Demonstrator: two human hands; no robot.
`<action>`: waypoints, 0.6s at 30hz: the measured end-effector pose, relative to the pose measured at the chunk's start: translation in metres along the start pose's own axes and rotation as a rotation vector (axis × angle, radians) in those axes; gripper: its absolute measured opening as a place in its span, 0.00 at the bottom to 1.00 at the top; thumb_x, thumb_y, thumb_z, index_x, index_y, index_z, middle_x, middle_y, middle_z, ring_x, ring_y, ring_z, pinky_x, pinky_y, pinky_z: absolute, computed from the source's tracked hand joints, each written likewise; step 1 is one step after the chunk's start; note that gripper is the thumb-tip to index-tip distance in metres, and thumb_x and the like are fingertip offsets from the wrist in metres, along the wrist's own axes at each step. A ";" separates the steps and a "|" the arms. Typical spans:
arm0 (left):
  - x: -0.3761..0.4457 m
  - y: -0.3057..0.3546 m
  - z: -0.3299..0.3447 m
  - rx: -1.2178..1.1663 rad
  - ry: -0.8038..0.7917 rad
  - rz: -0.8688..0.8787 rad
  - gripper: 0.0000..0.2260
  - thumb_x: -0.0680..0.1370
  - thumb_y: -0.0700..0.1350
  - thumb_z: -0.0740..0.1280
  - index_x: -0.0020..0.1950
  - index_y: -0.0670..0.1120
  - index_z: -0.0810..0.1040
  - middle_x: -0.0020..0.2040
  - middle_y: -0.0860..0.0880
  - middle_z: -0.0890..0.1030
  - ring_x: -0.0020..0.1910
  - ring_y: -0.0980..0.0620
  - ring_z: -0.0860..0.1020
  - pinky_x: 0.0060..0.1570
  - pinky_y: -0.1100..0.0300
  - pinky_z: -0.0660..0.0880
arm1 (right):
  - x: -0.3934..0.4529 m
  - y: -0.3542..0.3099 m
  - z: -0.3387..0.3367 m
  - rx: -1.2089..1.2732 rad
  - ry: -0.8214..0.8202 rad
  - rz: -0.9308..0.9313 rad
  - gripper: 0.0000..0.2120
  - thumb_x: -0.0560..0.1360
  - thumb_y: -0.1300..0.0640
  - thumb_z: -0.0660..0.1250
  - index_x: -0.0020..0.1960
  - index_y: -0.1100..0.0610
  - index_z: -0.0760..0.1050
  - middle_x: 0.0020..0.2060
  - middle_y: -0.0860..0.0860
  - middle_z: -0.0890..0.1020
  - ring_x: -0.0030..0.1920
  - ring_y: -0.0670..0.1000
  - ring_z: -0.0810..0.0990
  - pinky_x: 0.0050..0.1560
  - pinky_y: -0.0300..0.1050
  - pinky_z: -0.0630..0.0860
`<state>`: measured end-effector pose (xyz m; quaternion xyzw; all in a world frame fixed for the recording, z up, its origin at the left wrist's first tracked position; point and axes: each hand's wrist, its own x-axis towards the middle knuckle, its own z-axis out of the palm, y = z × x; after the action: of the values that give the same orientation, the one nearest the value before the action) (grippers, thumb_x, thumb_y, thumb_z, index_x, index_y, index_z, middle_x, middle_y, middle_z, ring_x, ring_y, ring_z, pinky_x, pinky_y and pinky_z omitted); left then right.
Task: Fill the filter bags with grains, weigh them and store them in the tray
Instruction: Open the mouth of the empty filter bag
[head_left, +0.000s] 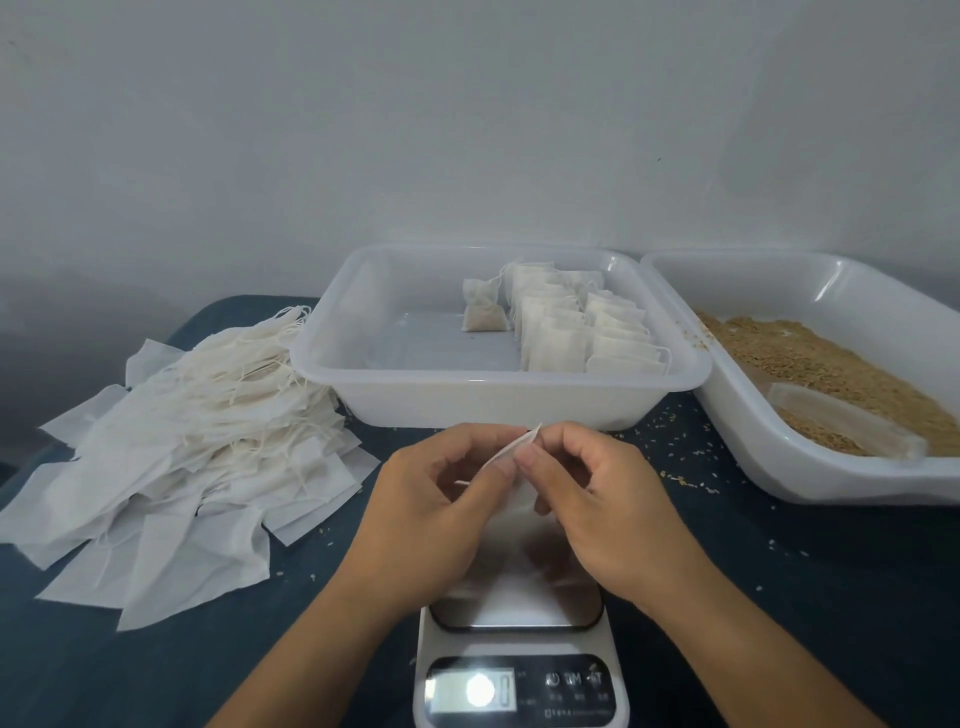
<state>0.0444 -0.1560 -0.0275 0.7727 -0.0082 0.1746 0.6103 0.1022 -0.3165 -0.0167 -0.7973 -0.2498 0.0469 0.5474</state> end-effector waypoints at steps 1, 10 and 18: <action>0.000 0.000 0.000 -0.028 0.005 -0.027 0.08 0.80 0.48 0.69 0.54 0.58 0.86 0.49 0.55 0.87 0.48 0.55 0.85 0.47 0.61 0.81 | -0.001 -0.001 -0.001 -0.011 -0.007 -0.006 0.08 0.81 0.47 0.67 0.45 0.45 0.81 0.35 0.45 0.83 0.32 0.42 0.79 0.35 0.32 0.72; 0.003 -0.003 -0.001 0.066 0.341 -0.034 0.09 0.74 0.40 0.72 0.46 0.55 0.82 0.41 0.57 0.84 0.38 0.58 0.81 0.39 0.70 0.76 | -0.004 -0.009 -0.010 -0.175 -0.081 0.024 0.09 0.77 0.51 0.71 0.38 0.48 0.78 0.33 0.39 0.81 0.33 0.41 0.78 0.36 0.31 0.71; 0.001 0.005 0.003 0.255 0.420 0.063 0.13 0.74 0.39 0.74 0.46 0.58 0.78 0.41 0.60 0.83 0.41 0.57 0.82 0.39 0.71 0.75 | -0.008 -0.020 -0.011 -0.578 0.088 -0.715 0.06 0.76 0.55 0.73 0.52 0.55 0.82 0.49 0.44 0.83 0.30 0.44 0.75 0.31 0.38 0.75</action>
<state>0.0448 -0.1604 -0.0232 0.7895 0.1171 0.3499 0.4905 0.0923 -0.3243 0.0043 -0.7824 -0.4885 -0.2502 0.2943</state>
